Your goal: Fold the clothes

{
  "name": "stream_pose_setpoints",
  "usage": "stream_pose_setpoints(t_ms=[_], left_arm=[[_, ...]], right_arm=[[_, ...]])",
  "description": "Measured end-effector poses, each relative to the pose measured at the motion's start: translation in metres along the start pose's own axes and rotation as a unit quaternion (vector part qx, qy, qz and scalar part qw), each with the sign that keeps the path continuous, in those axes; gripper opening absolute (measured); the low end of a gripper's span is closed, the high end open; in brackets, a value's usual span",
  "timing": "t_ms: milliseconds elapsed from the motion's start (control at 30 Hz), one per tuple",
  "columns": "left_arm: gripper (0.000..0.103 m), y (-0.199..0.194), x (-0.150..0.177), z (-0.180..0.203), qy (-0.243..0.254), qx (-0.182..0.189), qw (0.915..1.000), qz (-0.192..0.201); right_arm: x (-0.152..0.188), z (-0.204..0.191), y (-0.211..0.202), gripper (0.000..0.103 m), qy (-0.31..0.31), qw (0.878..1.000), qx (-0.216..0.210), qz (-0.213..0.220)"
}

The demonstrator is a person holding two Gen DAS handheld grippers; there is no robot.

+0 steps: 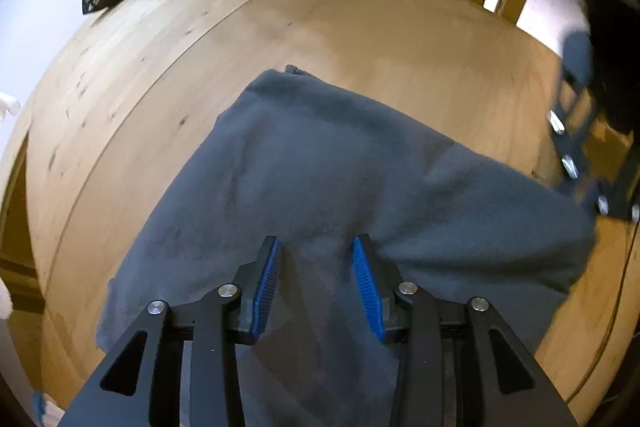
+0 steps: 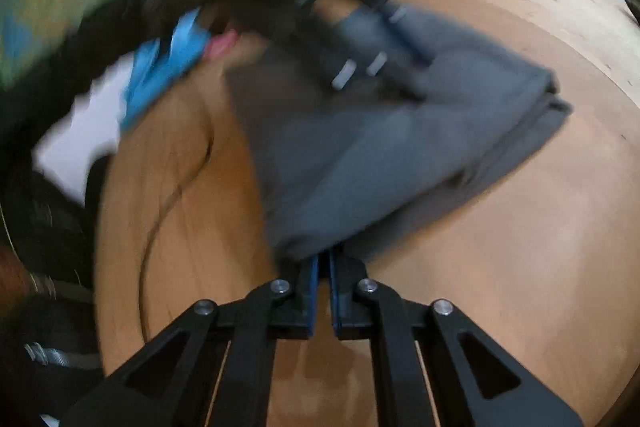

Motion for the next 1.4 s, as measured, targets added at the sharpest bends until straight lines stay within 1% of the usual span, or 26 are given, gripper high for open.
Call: stream_pose_setpoints(t_ms=[33,133,200,233,267,300,367,400,433,467,500,533,567,600,667,700,833,867,933,1000,1067,1200,1233,1300,1367,1400], left_arm=[[0.046,0.002,0.0,-0.003,-0.005,0.003,1.0,0.001],[0.05,0.004,0.002,-0.006,-0.016,0.008,0.9998,0.001],[0.048,-0.005,0.005,0.0,-0.009,-0.001,0.9999,0.005],[0.04,-0.012,0.007,0.005,-0.003,-0.009,0.9999,0.009],[0.039,-0.02,0.008,0.009,0.004,-0.016,0.9998,0.013],[0.039,-0.034,0.016,0.013,0.007,-0.013,0.9996,0.025],[0.04,-0.061,0.03,0.02,0.015,-0.007,0.9986,0.049],[0.04,-0.072,0.041,0.024,0.015,-0.001,0.9982,0.058],[0.04,-0.079,0.05,0.027,0.009,0.006,0.9979,0.063],[0.04,-0.081,0.062,0.032,0.01,0.019,0.9983,0.055],[0.04,-0.082,0.074,0.037,0.01,0.031,0.9984,0.047],[0.042,-0.073,0.085,0.039,0.013,0.029,0.9991,0.028],[0.043,-0.065,0.097,0.041,0.017,0.027,0.9995,0.009],[0.043,-0.056,0.108,0.043,0.02,0.025,0.9994,-0.009],[0.043,-0.057,0.119,0.035,-0.006,0.04,0.9992,-0.005],[0.042,-0.065,0.121,0.03,-0.011,0.039,0.9992,-0.005],[0.042,-0.112,0.134,0.004,-0.048,0.013,0.9972,0.055],[0.041,-0.117,0.137,-0.005,-0.065,0.012,0.9958,0.063],[0.041,-0.124,0.142,-0.017,-0.091,0.011,0.9933,0.07],[0.041,-0.122,0.154,-0.023,-0.102,0.014,0.9928,0.06],[0.04,-0.089,0.157,-0.017,-0.096,0.017,0.995,0.022],[0.043,-0.072,0.172,-0.012,-0.087,0.018,0.996,0.005],[0.042,-0.077,0.171,-0.016,-0.094,0.019,0.9954,0.006],[0.04,-0.091,0.161,-0.026,-0.098,0.02,0.9945,0.032],[0.04,-0.093,0.142,-0.032,-0.086,-0.005,0.9951,0.049],[0.04,-0.094,0.132,-0.034,-0.081,-0.017,0.995,0.057]], right_arm=[[0.004,-0.004,0.004,0.006,-0.005,1.0,0.012,-0.015],[0.002,0.002,-0.006,0.006,0.02,1.0,0.015,0.001],[0.002,-0.002,-0.019,0.006,0.022,0.999,0.049,0.007],[0.001,-0.004,-0.025,0.006,0.024,0.997,0.066,0.011],[-0.003,-0.006,-0.033,0.006,0.029,0.996,0.077,0.03],[-0.007,-0.007,-0.041,0.006,0.034,0.994,0.088,0.05],[-0.014,-0.014,-0.048,0.007,0.041,0.993,0.071,0.089],[-0.021,-0.018,-0.045,0.007,0.042,0.992,0.065,0.096],[-0.026,-0.022,-0.038,0.008,0.038,0.993,0.068,0.093],[-0.029,-0.023,-0.031,0.008,0.036,0.994,0.065,0.086],[-0.031,-0.016,-0.018,0.008,0.044,0.995,0.065,0.063],[-0.032,-0.01,-0.004,0.008,0.052,0.996,0.065,0.04],[-0.027,0.005,0.012,0.007,0.081,0.991,0.103,-0.007],[-0.023,0.008,0.007,0.01,0.098,0.989,0.112,-0.001],[-0.015,0.015,-0.002,0.012,0.132,0.983,0.129,0.01],[-0.016,0.008,-0.01,0.013,0.128,0.982,0.136,0.022],[-0.031,-0.025,-0.021,0.014,0.099,0.983,0.146,0.057],[-0.038,-0.032,-0.019,0.018,0.091,0.983,0.147,0.064],[-0.051,-0.038,-0.002,0.025,0.092,0.986,0.124,0.062],[-0.048,-0.037,0.003,0.027,0.104,0.986,0.121,0.048],[-0.045,-0.036,0.007,0.027,0.117,0.986,0.117,0.034],[-0.038,-0.034,0.016,0.027,0.142,0.984,0.111,0.006],[-0.036,-0.033,0.019,0.027,0.148,0.983,0.109,-0.001],[-0.045,-0.03,-0.002,0.029,0.141,0.978,0.148,0.038],[-0.064,-0.011,-0.012,0.039,0.155,0.968,0.181,0.076],[-0.073,-0.001,-0.018,0.04,0.161,0.962,0.198,0.095]])
Point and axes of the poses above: each gripper's, at about its wrist camera, not at the fingertips, and y roughly the way its jaws point, z to its right, x to its underside, the point moved 1 cm from there along y, roughly the way its jaws point, and after that the axes turned 10 degrees about -x, right-handed, at the moved point
